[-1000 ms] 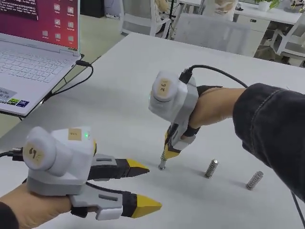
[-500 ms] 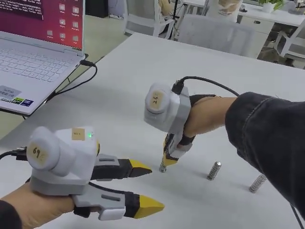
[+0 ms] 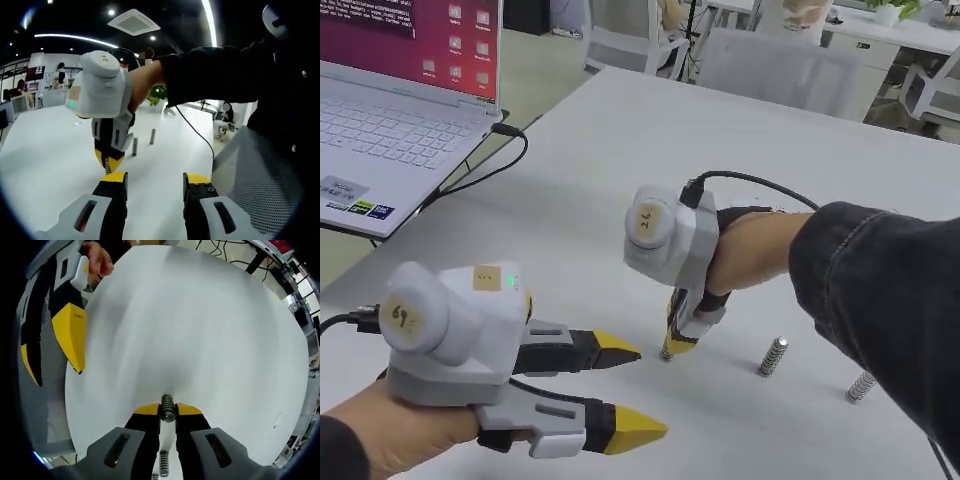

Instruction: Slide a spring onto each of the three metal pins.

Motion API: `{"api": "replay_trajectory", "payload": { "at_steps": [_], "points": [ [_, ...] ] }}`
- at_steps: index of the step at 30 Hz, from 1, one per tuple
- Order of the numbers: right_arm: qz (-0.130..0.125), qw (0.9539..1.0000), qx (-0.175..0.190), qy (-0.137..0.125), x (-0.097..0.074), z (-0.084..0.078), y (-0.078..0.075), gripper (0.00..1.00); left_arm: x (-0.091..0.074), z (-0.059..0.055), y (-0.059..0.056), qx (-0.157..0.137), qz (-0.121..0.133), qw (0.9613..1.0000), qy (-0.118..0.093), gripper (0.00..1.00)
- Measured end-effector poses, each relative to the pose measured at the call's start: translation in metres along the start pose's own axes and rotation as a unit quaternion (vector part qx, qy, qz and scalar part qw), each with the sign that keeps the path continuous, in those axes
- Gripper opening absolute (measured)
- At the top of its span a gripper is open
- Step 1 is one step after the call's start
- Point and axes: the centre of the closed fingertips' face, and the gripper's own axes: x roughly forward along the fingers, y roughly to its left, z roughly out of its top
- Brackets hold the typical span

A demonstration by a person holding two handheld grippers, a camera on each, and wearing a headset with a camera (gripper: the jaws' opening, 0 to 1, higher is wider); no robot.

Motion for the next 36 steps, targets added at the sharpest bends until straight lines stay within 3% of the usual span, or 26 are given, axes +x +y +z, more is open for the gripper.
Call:
{"api": "replay_trajectory", "payload": {
  "at_steps": [9, 27, 36],
  "points": [
    [-0.007, 0.9997, 0.025, 0.002, 0.001, -0.003, -0.006, 0.09, 0.000, 0.000, 0.000, -0.001, -0.001, 1.0000, -0.001, 0.38],
    [-0.001, 0.9997, 0.022, 0.001, 0.005, -0.006, -0.002, 0.17, 0.001, -0.001, 0.000, -0.002, -0.001, 1.0000, -0.001, 0.38],
    [-0.001, 0.9994, 0.035, -0.002, 0.003, -0.015, -0.002, 0.20, 0.000, -0.001, 0.000, -0.002, 0.000, 1.0000, -0.002, 0.39]
  ]
}}
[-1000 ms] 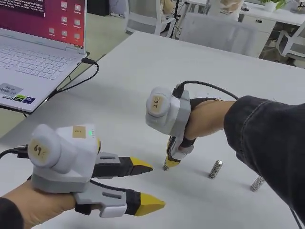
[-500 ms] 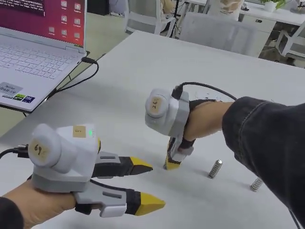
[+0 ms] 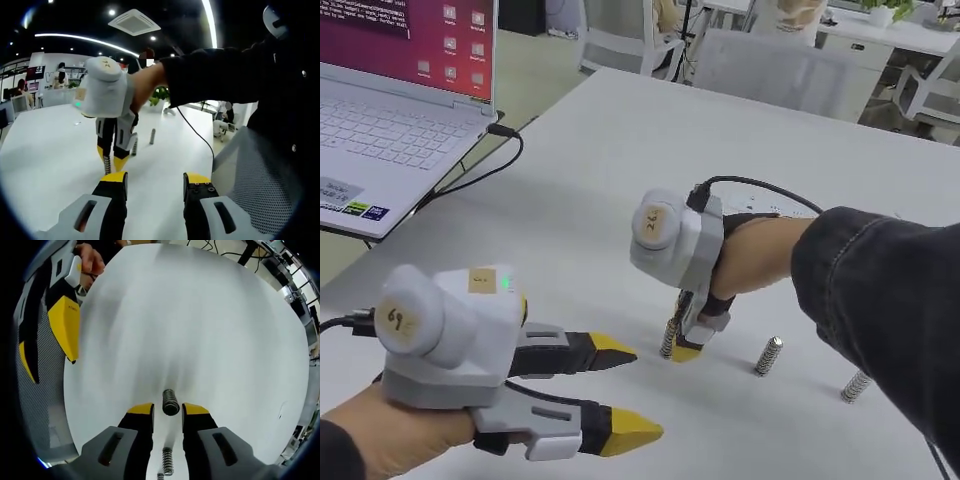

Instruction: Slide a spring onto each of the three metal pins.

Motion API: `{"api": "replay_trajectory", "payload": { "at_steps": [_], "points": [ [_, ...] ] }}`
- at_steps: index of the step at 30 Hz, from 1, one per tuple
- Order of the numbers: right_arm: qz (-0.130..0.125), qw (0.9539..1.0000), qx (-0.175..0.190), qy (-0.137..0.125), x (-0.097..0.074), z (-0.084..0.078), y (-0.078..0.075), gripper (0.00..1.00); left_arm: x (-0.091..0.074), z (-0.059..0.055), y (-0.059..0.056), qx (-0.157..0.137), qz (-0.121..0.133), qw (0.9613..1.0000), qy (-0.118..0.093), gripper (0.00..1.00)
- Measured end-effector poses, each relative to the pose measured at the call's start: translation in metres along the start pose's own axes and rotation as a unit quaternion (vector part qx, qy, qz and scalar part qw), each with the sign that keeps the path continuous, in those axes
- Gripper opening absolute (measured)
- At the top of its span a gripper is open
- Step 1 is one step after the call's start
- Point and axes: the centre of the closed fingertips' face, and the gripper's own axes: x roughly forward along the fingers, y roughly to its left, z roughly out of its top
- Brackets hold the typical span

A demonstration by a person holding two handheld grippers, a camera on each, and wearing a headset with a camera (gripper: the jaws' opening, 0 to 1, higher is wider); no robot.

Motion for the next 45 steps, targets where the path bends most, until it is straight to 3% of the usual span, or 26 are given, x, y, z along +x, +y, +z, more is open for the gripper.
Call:
{"api": "replay_trajectory", "payload": {
  "at_steps": [12, 21, 38, 45],
  "points": [
    [-0.003, 0.9996, 0.020, -0.019, -0.004, -0.010, 0.006, 0.21, 0.001, -0.001, 0.001, -0.001, 0.001, 1.0000, 0.002, 0.39],
    [-0.015, 0.9981, 0.032, -0.050, -0.010, -0.010, 0.015, 0.22, 0.003, -0.002, -0.001, -0.001, -0.001, 1.0000, 0.005, 0.39],
    [-0.038, 0.9906, 0.069, -0.112, -0.015, -0.011, 0.032, 0.23, 0.005, -0.002, -0.004, -0.002, -0.003, 1.0000, 0.007, 0.39],
    [-0.049, 0.9852, 0.085, -0.140, -0.018, -0.012, 0.039, 0.23, 0.005, -0.002, -0.003, -0.004, -0.003, 1.0000, 0.008, 0.39]
  ]
}}
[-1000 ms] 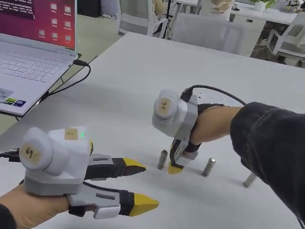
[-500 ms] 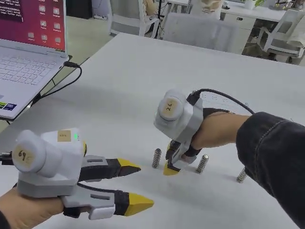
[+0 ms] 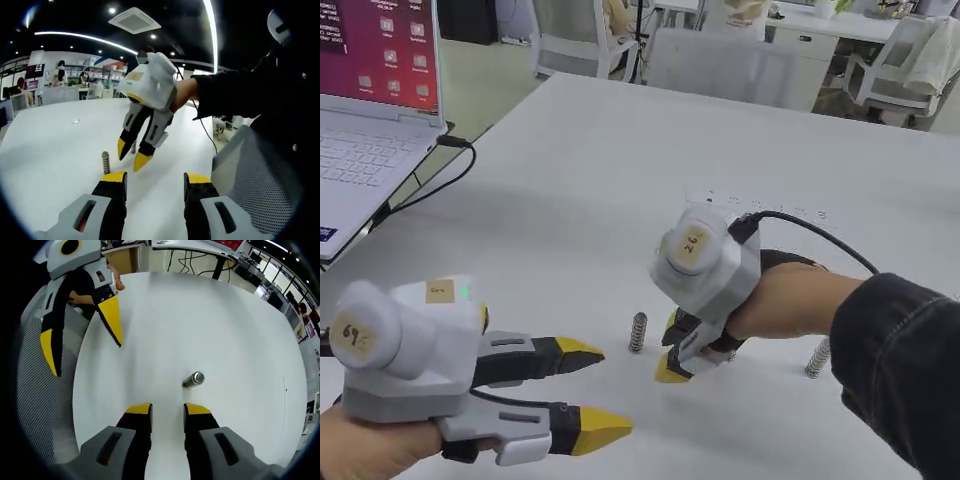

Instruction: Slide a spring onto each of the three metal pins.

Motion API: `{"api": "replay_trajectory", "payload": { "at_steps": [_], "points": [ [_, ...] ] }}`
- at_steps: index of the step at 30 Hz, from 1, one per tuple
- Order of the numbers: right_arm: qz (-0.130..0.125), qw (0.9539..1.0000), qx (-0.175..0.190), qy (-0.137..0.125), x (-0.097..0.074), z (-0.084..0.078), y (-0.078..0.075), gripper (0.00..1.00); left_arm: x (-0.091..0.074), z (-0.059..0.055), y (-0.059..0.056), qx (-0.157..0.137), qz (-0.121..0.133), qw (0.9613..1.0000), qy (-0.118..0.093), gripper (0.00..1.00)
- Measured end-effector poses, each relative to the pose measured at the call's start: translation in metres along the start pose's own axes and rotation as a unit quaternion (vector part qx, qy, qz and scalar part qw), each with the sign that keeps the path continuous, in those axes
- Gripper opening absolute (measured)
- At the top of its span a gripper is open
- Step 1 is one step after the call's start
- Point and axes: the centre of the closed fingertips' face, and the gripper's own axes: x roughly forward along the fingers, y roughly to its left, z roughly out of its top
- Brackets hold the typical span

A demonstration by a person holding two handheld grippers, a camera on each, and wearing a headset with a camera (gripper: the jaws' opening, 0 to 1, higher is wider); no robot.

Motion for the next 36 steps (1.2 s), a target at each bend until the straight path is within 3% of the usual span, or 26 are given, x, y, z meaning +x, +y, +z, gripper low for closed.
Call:
{"api": "replay_trajectory", "payload": {
  "at_steps": [17, 32, 36],
  "points": [
    [-0.031, 0.9957, 0.045, -0.075, -0.016, -0.003, 0.014, 0.24, -0.001, 0.000, 0.000, -0.003, 0.002, 1.0000, 0.002, 0.40],
    [-0.066, 0.9846, 0.071, -0.145, -0.036, 0.002, 0.032, 0.24, -0.003, 0.001, 0.001, -0.003, 0.003, 1.0000, -0.003, 0.40],
    [-0.075, 0.9790, 0.085, -0.169, -0.044, 0.002, 0.036, 0.24, -0.003, 0.001, 0.001, -0.003, 0.004, 1.0000, -0.005, 0.40]
  ]
}}
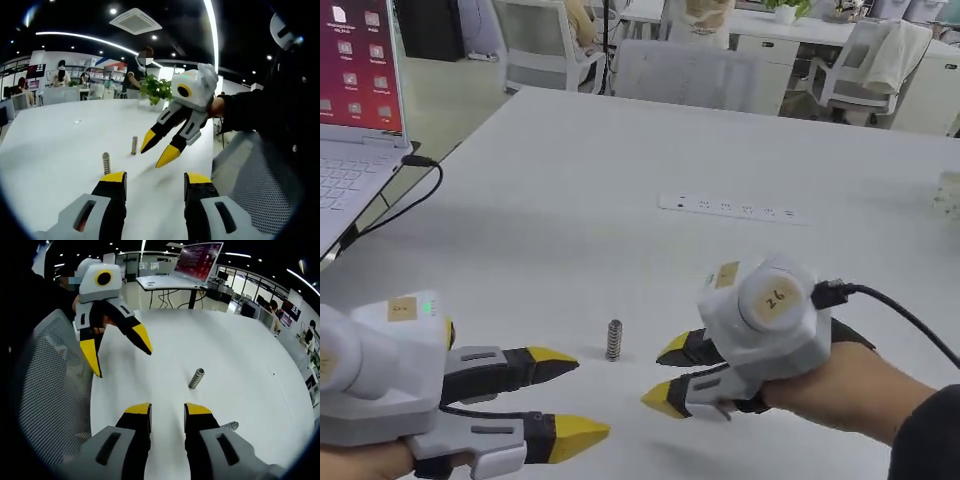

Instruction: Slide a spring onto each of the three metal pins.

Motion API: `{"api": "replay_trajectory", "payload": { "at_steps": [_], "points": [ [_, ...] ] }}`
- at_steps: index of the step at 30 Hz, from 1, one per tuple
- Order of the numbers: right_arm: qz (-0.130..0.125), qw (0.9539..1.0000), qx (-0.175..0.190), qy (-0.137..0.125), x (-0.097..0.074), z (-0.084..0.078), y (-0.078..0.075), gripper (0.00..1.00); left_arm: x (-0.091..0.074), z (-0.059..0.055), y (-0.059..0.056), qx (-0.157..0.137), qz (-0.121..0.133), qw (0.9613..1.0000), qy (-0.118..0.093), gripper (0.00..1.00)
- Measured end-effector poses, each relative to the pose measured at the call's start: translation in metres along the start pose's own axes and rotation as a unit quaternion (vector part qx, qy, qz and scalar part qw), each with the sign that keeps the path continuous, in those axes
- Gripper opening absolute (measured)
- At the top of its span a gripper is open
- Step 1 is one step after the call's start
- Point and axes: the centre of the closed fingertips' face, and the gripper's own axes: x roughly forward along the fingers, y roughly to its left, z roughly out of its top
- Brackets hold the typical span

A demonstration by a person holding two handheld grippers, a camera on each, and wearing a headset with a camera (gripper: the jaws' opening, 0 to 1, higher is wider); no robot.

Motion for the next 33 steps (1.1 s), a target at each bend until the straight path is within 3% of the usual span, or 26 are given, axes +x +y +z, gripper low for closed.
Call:
{"api": "replay_trajectory", "payload": {
  "at_steps": [22, 33],
  "points": [
    [-0.043, 0.9960, 0.042, -0.065, -0.044, -0.007, 0.005, 0.25, 0.000, 0.003, -0.002, 0.001, 0.001, 1.0000, -0.005, 0.41],
    [-0.069, 0.9927, 0.050, -0.086, -0.063, -0.013, -0.005, 0.24, -0.002, 0.005, -0.002, 0.001, 0.004, 1.0000, -0.008, 0.41]
  ]
}}
